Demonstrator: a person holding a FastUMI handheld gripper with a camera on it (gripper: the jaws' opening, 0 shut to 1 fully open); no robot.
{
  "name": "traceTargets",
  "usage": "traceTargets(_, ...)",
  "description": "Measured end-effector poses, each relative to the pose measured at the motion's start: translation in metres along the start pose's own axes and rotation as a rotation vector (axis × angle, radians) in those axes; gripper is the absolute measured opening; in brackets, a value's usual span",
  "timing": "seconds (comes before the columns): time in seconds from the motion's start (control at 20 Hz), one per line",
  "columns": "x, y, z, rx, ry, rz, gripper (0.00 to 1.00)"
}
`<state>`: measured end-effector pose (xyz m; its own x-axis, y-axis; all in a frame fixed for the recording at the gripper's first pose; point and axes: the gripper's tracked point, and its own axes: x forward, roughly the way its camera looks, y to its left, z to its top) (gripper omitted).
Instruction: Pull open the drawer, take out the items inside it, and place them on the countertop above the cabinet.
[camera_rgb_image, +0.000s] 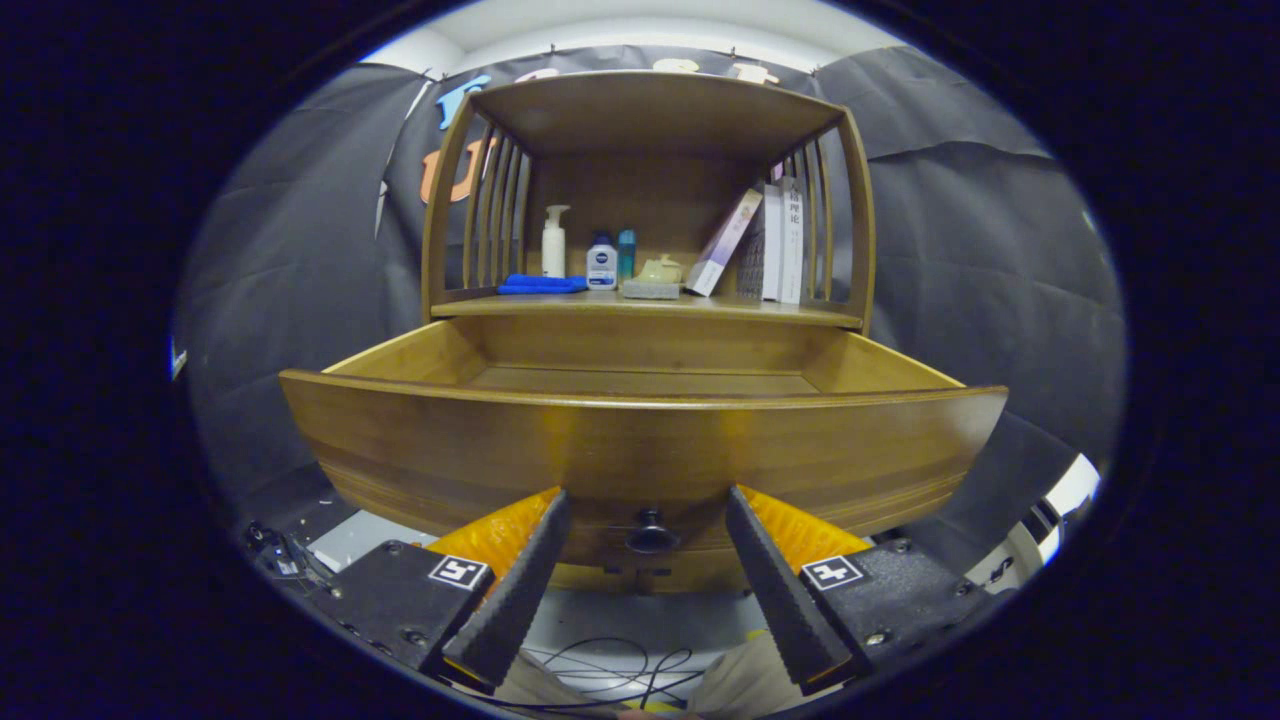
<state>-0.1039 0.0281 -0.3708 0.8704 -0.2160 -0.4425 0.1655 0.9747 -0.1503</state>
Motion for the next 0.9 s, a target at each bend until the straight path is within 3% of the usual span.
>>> traceTargets(0.9, 0.026, -0.002, 0.018, -0.002, 0.031, 0.024, 0.99)
